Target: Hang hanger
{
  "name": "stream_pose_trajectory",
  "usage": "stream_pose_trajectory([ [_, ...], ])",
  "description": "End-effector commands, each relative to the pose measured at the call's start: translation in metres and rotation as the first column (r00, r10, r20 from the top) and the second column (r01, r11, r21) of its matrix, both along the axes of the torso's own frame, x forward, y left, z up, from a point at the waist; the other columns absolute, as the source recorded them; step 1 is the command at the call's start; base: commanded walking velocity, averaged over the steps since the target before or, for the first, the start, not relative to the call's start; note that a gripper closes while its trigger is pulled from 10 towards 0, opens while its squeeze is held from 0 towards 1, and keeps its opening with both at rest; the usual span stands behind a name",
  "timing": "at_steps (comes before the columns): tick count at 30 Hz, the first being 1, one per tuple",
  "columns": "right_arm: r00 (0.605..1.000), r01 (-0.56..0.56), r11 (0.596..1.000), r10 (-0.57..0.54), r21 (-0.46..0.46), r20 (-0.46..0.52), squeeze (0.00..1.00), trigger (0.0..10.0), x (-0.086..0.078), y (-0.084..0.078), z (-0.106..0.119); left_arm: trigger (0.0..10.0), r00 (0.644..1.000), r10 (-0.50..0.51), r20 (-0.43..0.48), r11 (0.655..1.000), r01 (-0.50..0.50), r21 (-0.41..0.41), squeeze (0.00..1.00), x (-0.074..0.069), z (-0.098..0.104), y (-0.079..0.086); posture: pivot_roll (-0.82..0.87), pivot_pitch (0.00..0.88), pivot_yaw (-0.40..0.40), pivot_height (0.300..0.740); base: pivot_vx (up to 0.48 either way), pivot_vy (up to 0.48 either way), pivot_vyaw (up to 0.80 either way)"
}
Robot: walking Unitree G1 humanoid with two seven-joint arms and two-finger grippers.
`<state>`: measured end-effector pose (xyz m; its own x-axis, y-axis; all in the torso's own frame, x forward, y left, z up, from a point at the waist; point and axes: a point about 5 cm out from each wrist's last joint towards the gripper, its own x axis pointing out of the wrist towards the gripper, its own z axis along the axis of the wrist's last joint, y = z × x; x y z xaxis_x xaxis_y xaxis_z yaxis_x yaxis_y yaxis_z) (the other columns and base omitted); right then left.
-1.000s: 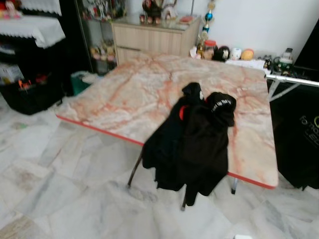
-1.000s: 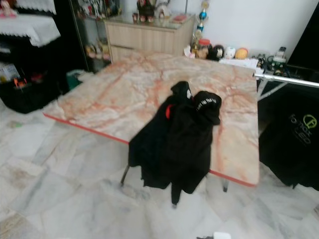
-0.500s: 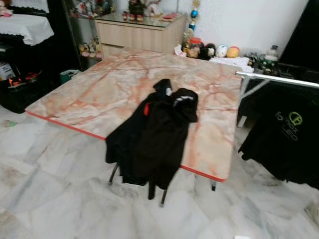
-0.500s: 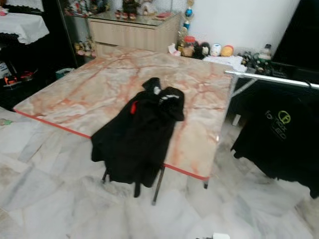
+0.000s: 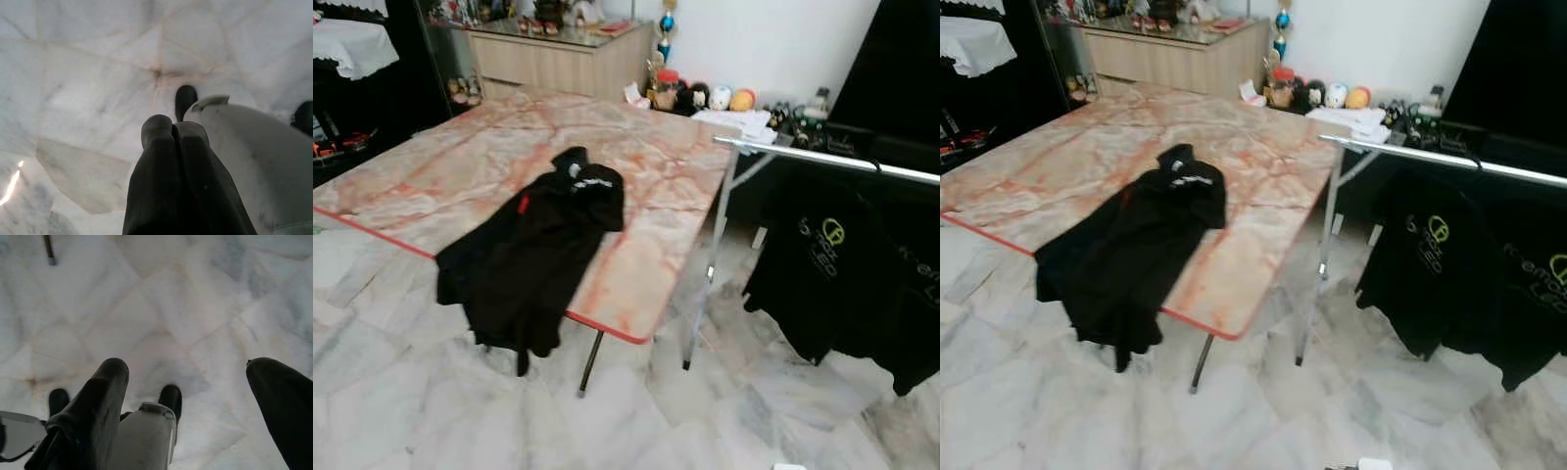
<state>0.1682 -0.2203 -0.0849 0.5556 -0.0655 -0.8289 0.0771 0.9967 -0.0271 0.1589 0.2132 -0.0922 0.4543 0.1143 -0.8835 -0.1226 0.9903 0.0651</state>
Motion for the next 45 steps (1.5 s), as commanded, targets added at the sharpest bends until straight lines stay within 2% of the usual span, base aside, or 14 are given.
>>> stream_pose_trajectory([
  [1,0.999,0.025,0.997,-0.028,0.077,0.043,0.00,10.0,0.0191,0.0338,0.0028,10.0,0.969,0.175,0.175,0.982,-0.160,-0.099,0.00,0.0032,0.0080,0.0169,0.14,0.002,-0.039,0.740,0.000,-0.480,0.00],
  [12,0.998,0.027,0.997,-0.031,0.075,0.046,0.00,10.0,0.0207,0.0330,0.0036,10.0,0.968,0.182,0.173,0.981,-0.166,-0.102,0.00,0.0037,0.0077,0.0152,0.14,0.007,-0.044,0.740,0.000,-0.465,0.00],
  [45,0.999,0.011,0.999,-0.013,0.049,0.041,0.00,10.0,0.0215,0.0314,0.0041,10.0,0.965,0.202,0.166,0.976,-0.185,-0.113,0.00,0.0013,0.0063,0.0142,0.14,0.009,-0.047,0.740,0.000,0.000,0.00],
])
